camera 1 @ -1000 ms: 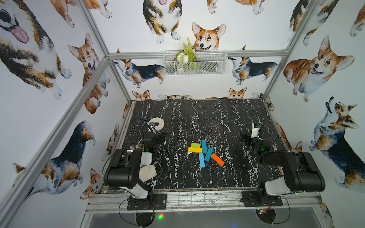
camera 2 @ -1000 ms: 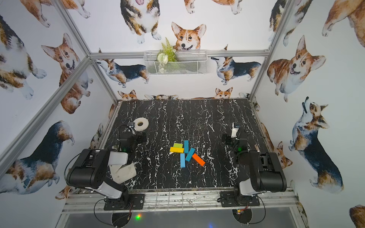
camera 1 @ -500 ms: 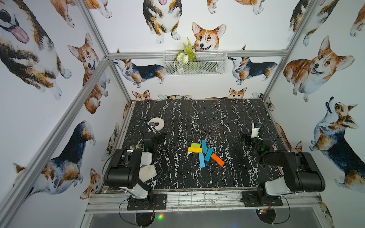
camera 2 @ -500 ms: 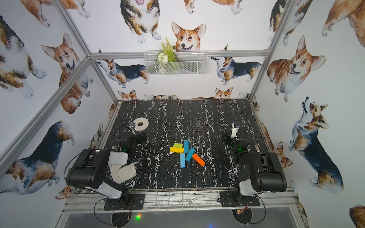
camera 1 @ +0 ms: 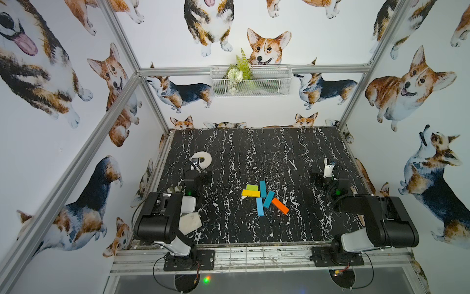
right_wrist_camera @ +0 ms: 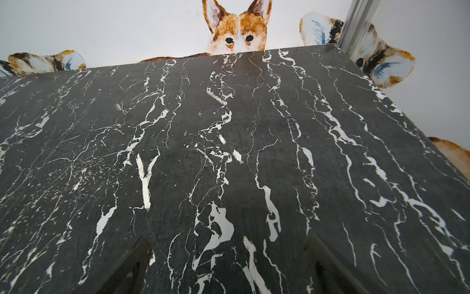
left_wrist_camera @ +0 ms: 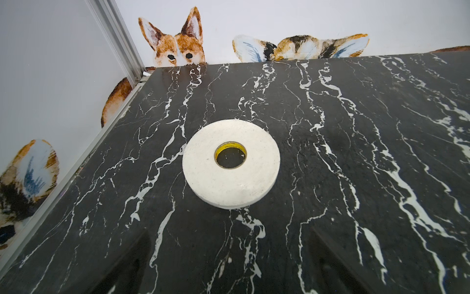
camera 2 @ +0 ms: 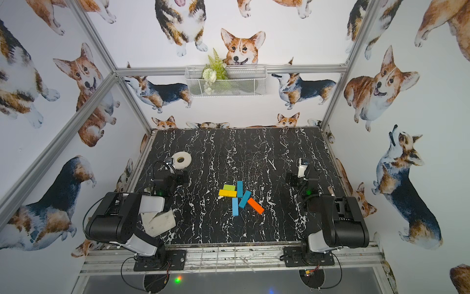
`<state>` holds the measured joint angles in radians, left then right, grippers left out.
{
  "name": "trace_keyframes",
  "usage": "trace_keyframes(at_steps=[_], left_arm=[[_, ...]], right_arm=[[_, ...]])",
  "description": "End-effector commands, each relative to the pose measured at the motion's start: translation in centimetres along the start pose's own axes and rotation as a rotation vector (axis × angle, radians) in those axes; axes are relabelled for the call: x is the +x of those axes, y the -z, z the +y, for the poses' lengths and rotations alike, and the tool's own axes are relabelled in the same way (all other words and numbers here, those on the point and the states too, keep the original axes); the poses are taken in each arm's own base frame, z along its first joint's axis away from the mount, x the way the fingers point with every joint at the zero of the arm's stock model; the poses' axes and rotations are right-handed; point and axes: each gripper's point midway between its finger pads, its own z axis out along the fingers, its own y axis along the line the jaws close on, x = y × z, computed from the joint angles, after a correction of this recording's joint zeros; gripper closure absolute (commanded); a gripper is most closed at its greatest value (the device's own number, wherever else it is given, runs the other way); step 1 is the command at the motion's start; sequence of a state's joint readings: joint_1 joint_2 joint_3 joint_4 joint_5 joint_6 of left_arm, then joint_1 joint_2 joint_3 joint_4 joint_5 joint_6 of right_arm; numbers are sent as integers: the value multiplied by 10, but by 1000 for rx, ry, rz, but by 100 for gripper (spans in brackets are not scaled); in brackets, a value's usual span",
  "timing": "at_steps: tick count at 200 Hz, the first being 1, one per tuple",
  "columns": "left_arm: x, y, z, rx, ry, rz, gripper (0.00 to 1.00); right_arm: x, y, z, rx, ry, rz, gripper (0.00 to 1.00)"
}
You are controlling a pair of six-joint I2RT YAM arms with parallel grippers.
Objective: Assemble a giraffe with building blocks
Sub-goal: Pick up the building block from the center of the board.
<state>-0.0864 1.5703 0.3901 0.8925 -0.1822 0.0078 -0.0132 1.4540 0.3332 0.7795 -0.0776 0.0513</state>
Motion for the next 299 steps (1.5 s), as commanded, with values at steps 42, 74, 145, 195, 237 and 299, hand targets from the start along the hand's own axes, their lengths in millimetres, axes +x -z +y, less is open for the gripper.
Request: trace_keyframes(at_steps=[42, 74, 145, 195, 237, 299], left_arm=[[-84, 15, -49, -118, -205, -8, 0], [-139, 50, -119, 153, -74, -3, 0], [-166, 94, -156, 354, -20, 151, 0], [-159, 88, -136, 235, -20, 186, 0], [-150, 85, -131, 212, 18, 229, 0], [-144, 74, -106, 153, 93, 291, 0]], right_arm=[[-38, 19, -14, 173, -21, -8, 1], [-76, 43, 1, 323, -2, 96, 0], [-34, 41, 114, 83, 139, 555, 1], [-29, 48, 188, -70, 0, 625, 0], [-4, 54, 237, -47, 93, 767, 1], [45, 43, 320, -58, 195, 830, 5]])
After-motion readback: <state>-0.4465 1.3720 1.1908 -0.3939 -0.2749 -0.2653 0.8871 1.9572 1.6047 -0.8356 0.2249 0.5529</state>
